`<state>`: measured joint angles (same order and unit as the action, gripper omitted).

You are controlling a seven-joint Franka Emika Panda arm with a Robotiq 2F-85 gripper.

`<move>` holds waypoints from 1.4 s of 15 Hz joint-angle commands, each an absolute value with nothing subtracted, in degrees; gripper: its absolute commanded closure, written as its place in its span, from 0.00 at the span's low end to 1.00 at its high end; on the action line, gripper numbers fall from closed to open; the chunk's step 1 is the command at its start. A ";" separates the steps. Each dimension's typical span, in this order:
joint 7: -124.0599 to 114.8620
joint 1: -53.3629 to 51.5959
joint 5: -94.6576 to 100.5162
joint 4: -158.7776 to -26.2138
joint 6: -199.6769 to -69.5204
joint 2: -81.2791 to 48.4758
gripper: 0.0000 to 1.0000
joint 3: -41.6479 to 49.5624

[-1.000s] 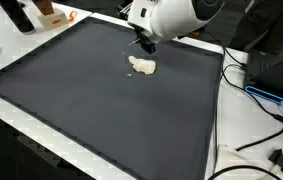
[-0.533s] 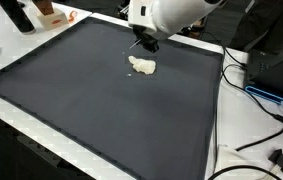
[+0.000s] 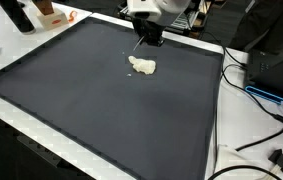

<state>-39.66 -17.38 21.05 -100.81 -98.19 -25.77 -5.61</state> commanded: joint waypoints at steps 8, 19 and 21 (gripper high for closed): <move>-27.05 -13.68 11.90 -115.98 -111.40 -12.08 0.99 -6.19; -20.80 -11.53 7.84 -125.24 -122.10 -4.45 0.99 -6.44; -20.10 -11.27 7.39 -126.28 -123.14 -3.50 0.99 -6.50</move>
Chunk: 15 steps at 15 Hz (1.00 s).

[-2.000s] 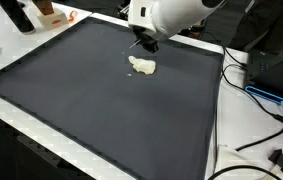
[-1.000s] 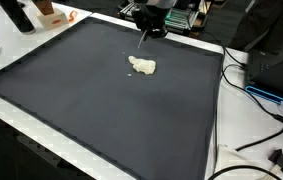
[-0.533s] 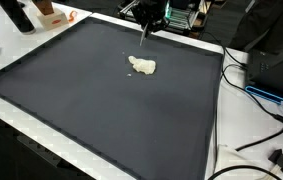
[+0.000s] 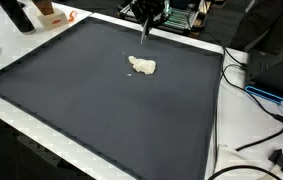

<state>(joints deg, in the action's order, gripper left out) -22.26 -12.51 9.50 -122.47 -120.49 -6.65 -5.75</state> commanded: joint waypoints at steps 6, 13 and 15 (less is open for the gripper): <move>-20.51 -11.06 7.77 -125.14 -122.94 -4.05 0.96 -6.70; -17.82 -9.92 6.53 -125.33 -126.78 -5.88 0.99 -6.03; -16.81 -9.16 6.83 -125.96 -129.84 -6.89 0.99 -5.67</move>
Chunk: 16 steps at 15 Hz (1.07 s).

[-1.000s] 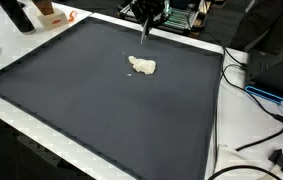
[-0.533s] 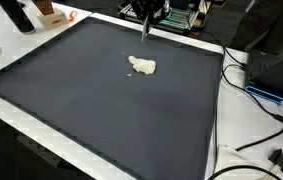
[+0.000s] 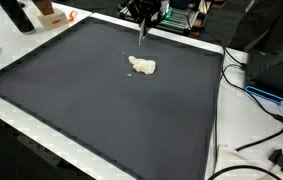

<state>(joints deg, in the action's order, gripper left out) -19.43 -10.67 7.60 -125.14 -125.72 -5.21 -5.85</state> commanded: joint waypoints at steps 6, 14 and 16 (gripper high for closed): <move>-12.12 -7.05 6.10 -127.00 -137.61 -11.09 0.99 -4.80; -5.25 -5.63 2.88 -129.19 -145.91 -15.12 0.99 -5.21; -5.24 -5.77 2.97 -129.68 -147.05 -15.57 0.99 -4.95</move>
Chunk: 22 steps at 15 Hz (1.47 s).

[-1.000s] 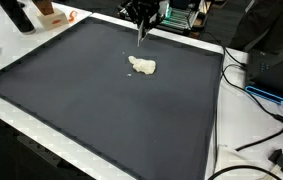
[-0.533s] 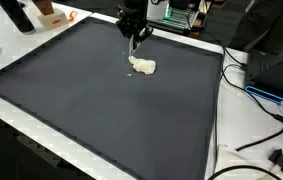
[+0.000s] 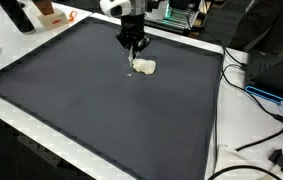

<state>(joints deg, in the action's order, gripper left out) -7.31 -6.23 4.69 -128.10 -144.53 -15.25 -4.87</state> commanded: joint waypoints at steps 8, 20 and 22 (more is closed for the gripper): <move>-7.05 -6.44 5.23 -129.46 -148.37 -16.96 0.99 -3.48; -6.83 -6.25 4.89 -130.00 -153.56 -19.16 0.99 -2.33; -6.48 -6.08 4.51 -129.89 -153.02 -19.54 0.99 -2.43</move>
